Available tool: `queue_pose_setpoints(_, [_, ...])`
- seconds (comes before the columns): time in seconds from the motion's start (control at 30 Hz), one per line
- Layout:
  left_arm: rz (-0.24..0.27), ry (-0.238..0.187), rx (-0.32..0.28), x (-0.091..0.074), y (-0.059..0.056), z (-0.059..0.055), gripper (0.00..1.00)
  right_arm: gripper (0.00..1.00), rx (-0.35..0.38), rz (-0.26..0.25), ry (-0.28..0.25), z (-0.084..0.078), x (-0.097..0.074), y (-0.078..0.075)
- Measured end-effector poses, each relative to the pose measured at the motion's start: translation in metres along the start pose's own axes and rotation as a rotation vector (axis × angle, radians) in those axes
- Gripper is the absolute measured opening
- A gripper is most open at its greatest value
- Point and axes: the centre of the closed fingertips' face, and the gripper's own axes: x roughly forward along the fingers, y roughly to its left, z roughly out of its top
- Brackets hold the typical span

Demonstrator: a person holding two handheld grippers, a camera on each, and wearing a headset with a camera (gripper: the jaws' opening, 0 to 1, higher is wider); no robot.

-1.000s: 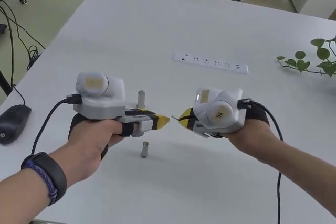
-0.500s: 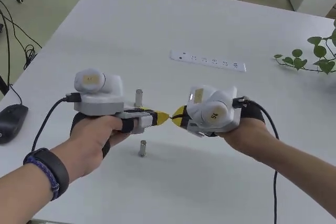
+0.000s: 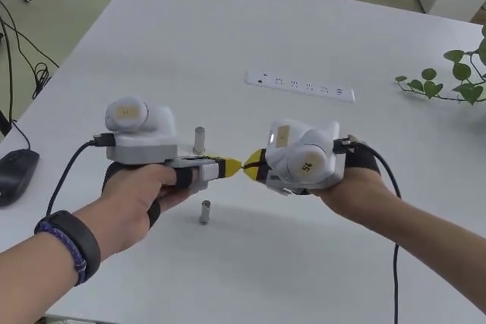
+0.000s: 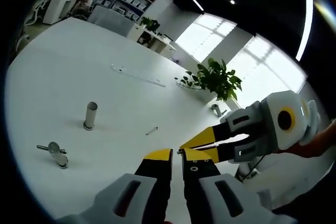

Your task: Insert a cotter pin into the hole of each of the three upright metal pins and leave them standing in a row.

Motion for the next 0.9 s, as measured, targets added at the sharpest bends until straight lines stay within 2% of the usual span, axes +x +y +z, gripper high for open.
queue_pose_setpoints(0.2, [-0.014,-0.001,-0.005,0.0006,-0.0030,-0.0002,0.01,0.02,-0.010,-0.001,-0.005,0.0024,-0.0005,-0.0001])
queue_pose_setpoints(0.4, [-0.024,-0.007,-0.037,0.0009,-0.0039,0.0009,0.00,0.02,-0.017,-0.001,-0.008,0.0035,-0.0012,-0.0003])
queue_pose_setpoints(0.9, [-0.041,-0.014,-0.016,-0.0016,-0.0064,0.0039,0.00,0.02,-0.004,-0.009,-0.034,0.0064,-0.0034,-0.0017])
